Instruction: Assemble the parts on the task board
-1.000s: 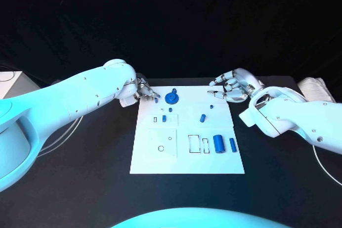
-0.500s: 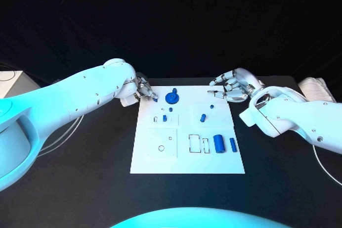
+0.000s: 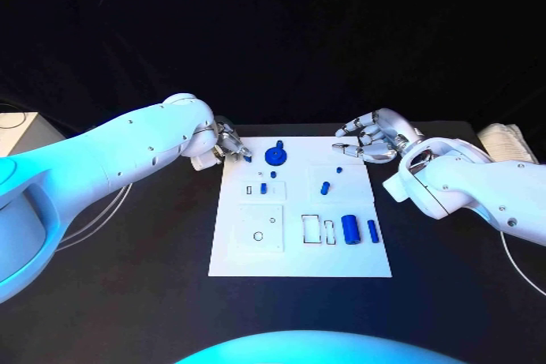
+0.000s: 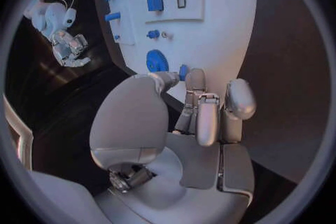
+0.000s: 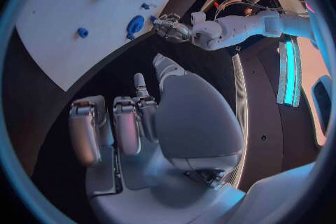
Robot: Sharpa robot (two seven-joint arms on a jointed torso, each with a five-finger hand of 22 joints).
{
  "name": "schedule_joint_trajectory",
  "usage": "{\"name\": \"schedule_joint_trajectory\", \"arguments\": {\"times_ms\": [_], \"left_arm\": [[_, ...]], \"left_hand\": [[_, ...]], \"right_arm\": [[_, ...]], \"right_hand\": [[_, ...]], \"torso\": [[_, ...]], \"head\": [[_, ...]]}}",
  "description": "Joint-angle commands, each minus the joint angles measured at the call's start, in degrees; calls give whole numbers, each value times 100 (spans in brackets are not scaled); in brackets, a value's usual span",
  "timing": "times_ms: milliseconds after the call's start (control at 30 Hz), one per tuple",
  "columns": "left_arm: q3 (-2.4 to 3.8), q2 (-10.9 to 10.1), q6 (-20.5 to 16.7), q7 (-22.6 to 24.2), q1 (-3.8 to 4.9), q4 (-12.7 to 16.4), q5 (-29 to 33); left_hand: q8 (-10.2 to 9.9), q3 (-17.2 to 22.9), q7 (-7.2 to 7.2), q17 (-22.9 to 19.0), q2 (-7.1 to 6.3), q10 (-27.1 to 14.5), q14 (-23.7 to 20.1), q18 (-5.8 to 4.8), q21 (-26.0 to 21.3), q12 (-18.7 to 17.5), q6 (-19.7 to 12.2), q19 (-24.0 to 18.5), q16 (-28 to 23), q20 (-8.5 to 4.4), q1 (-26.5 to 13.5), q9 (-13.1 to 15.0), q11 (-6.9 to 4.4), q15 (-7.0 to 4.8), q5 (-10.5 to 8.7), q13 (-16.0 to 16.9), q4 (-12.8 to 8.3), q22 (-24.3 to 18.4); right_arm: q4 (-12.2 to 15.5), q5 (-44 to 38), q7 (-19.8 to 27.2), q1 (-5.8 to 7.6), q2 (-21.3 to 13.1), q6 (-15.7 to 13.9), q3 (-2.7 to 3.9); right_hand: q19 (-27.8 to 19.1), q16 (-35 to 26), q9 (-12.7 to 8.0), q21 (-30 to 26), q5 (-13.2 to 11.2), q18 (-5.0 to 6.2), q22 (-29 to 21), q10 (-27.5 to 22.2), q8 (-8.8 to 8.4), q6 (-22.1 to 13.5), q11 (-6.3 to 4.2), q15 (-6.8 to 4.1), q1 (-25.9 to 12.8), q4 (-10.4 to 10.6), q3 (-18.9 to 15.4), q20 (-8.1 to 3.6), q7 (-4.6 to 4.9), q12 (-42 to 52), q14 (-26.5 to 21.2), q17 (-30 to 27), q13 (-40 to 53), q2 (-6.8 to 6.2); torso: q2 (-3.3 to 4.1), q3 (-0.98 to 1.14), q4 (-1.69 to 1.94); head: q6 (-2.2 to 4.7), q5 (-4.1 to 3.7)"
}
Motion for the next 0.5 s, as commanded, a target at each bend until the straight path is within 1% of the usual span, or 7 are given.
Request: {"name": "schedule_joint_trajectory", "arguments": {"times_ms": [33, 133, 200, 300, 333, 400, 500], "left_arm": [[7, -69, -38, 104, 3, 108, 127], [18, -194, -142, 125, 5, 284, 158], [25, -325, -231, 138, 7, 483, 176], [31, -548, -380, 146, 11, 841, 189], [32, -633, -433, 148, 12, 981, 188], [34, -785, -535, 153, 14, 1238, 172], [35, -987, -683, 157, 15, 1604, 108]], "left_hand": [[45, 1033, 10, 663, -21, 33, 168, 66, 37, -29, 1, -20, 46, 11, -125, 40, 23, 32, 57, -12, -971, 30], [71, 1211, -2, 751, -111, 97, 220, 52, 89, -11, 85, 41, 84, 2, -266, 50, 8, 17, 238, -26, -1113, 113], [89, 1299, -26, 860, -179, 179, 281, 29, 155, 4, 183, 136, 129, -16, -387, 52, -17, -6, 544, -40, -1215, 232], [94, 1357, -65, 995, -247, 344, 354, -2, 240, 67, 305, 264, 182, -51, -520, 43, -61, -45, 896, 58, -1330, 389], [91, 1362, -74, 1013, -259, 371, 364, -6, 251, 73, 324, 280, 189, -58, -542, 40, -66, -53, 943, 70, -1350, 407], [92, 1378, -106, 1105, -305, 511, 411, -30, 311, 136, 416, 374, 223, -88, -617, 33, -98, -85, 1240, 179, -1422, 520], [85, 1384, -133, 1173, -328, 612, 444, -47, 352, 179, 477, 441, 248, -111, -666, 24, -120, -109, 1380, 261, -1468, 602]], "right_arm": [[4, -20, 25, -1, -3, 72, 3], [7, -19, 25, -1, -11, 71, 3], [10, -18, 25, -1, -19, 71, 3], [13, -17, 22, -1, -34, 70, 3], [14, -17, 21, -1, -40, 70, 3], [17, -16, 18, -1, -51, 69, 3], [21, -16, 15, -1, -65, 69, 2]], "right_hand": [[569, -37, -5, -15, 12, -65, 1462, 207, 16, 1, 21, 31, -42, 10, 37, 3, -10, -3, 528, 1241, 1130, -2], [567, -38, -6, -20, 12, -63, 1459, 206, 17, 2, 21, 31, -47, 11, 39, 3, -10, -4, 528, 1238, 1129, -1], [567, -38, -6, -20, 12, -63, 1459, 206, 17, 2, 21, 31, -47, 11, 39, 3, -10, -4, 528, 1238, 1129, -1], [567, -38, -6, -20, 12, -63, 1459, 206, 17, 2, 21, 31, -47, 11, 39, 3, -10, -4, 528, 1238, 1129, -1], [567, -38, -6, -20, 12, -63, 1459, 206, 17, 2, 21, 31, -47, 11, 39, 3, -10, -4, 528, 1238, 1129, -1], [567, -38, -6, -20, 12, -63, 1459, 206, 17, 2, 21, 31, -47, 11, 39, 3, -10, -4, 528, 1238, 1129, -1], [567, -38, -6, -20, 12, -63, 1459, 206, 17, 2, 21, 31, -47, 11, 39, 3, -10, -4, 528, 1238, 1129, -1]], "torso": [[-7, 2, 7], [-17, 2, 15], [-17, 2, 12], [-23, 4, 16], [-27, 5, 20], [-37, 4, 31], [-47, 5, 46]], "head": [[7, 10], [7, 17], [12, 31], [6, 36], [-1, 35], [-6, 32], [-24, 27]]}}
